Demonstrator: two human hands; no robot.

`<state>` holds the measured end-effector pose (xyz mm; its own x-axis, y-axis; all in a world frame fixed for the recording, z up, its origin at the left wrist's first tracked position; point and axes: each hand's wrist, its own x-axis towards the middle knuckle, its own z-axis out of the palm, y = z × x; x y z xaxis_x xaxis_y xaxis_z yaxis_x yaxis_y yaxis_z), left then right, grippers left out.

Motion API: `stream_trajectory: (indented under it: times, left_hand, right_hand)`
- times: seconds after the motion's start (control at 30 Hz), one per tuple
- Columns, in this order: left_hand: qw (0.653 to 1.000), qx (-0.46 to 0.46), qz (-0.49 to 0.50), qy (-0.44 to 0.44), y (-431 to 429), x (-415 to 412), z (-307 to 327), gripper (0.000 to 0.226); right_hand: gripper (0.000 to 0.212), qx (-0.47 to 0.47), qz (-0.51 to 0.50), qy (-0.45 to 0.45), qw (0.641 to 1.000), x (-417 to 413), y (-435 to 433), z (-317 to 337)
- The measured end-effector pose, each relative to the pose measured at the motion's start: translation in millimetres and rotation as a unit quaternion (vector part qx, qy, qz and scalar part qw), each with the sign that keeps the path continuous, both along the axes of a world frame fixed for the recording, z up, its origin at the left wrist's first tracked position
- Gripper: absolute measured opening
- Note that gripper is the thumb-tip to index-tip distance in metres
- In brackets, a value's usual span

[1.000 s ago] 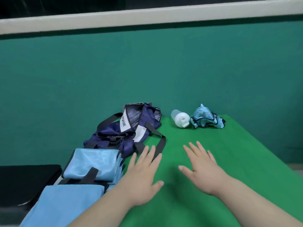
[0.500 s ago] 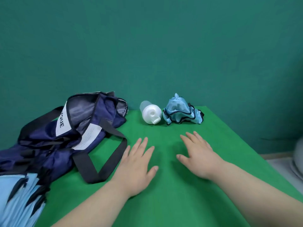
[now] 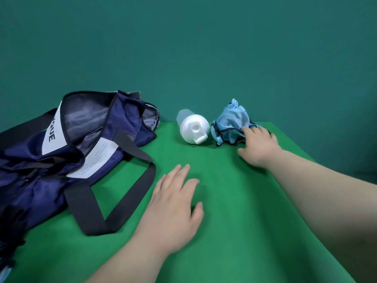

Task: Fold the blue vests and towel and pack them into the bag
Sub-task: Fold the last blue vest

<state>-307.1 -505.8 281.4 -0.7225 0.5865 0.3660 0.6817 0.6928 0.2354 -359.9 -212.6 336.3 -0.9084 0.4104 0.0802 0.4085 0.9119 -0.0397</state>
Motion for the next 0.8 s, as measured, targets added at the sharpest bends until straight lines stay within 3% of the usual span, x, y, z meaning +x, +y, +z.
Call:
stream_trajectory:
  times: [0.07, 0.13, 0.43, 0.6, 0.8]
  left_hand:
    - [1.0, 0.0, 0.0, -0.002, 0, -1, -1, 0.057]
    - [1.0, 0.0, -0.001, -0.004, 0, -2, -2, 0.05]
    - [1.0, -0.018, 0.005, 0.021, -5, 3, -5, 0.038]
    - [1.0, -0.018, 0.012, 0.007, -18, 31, -7, 0.037]
    - [0.999, -0.023, -0.005, -0.031, -52, 99, -3, 0.042]
  right_hand:
    - [0.049, 0.021, -0.009, -0.041, 0.999, 1, 1, -9]
    - [0.042, 0.028, -0.006, -0.043, 0.999, 8, -1, -23]
    - [0.044, 0.011, 0.032, 0.02, 0.999, 91, -42, -42]
    - [0.061, 0.0, 0.054, 0.029, 0.998, 171, -94, -44]
    - [0.042, 0.013, 0.077, 0.116, 0.99, 257, -159, -60]
